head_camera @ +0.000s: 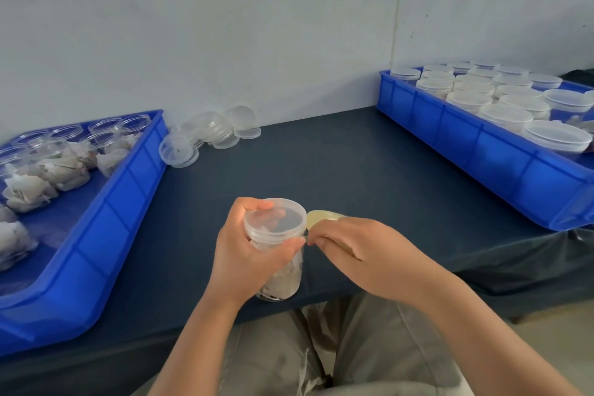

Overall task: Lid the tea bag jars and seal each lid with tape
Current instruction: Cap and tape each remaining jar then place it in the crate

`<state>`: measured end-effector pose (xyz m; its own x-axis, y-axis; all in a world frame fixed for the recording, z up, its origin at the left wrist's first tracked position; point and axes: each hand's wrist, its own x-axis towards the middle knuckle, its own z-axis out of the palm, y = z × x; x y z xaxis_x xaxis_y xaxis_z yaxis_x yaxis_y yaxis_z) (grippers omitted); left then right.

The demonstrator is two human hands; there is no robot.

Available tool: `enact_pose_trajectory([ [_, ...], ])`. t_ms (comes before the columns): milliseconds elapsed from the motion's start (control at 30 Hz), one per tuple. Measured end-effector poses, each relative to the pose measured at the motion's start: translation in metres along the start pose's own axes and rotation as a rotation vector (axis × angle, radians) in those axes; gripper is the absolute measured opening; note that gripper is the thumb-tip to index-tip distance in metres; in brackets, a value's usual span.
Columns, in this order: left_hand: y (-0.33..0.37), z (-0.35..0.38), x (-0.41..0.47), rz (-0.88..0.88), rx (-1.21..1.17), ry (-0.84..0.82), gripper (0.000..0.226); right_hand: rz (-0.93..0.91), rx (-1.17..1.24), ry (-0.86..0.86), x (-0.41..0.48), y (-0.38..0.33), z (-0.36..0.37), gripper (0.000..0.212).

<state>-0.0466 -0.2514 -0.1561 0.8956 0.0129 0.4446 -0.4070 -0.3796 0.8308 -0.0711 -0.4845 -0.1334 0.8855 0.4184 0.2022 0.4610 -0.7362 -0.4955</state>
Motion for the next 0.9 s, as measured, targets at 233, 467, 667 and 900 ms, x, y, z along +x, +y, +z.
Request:
enact_pose_trajectory([
  [233,0.013,0.023,-0.008,0.126,0.19,0.125,0.066,0.201,-0.106,0.18,0.003,-0.008,0.011,0.018],
  [467,0.013,0.027,-0.007,0.239,0.237,0.075,0.072,0.232,-0.227,0.237,0.005,0.0,0.016,0.024],
  [667,-0.003,0.013,-0.001,-0.012,0.002,0.084,0.059,0.142,-0.113,0.165,0.006,0.013,0.008,0.02],
  [900,-0.01,0.003,0.014,-0.007,-0.112,-0.074,0.053,0.154,-0.172,0.147,0.001,0.03,-0.012,0.023],
])
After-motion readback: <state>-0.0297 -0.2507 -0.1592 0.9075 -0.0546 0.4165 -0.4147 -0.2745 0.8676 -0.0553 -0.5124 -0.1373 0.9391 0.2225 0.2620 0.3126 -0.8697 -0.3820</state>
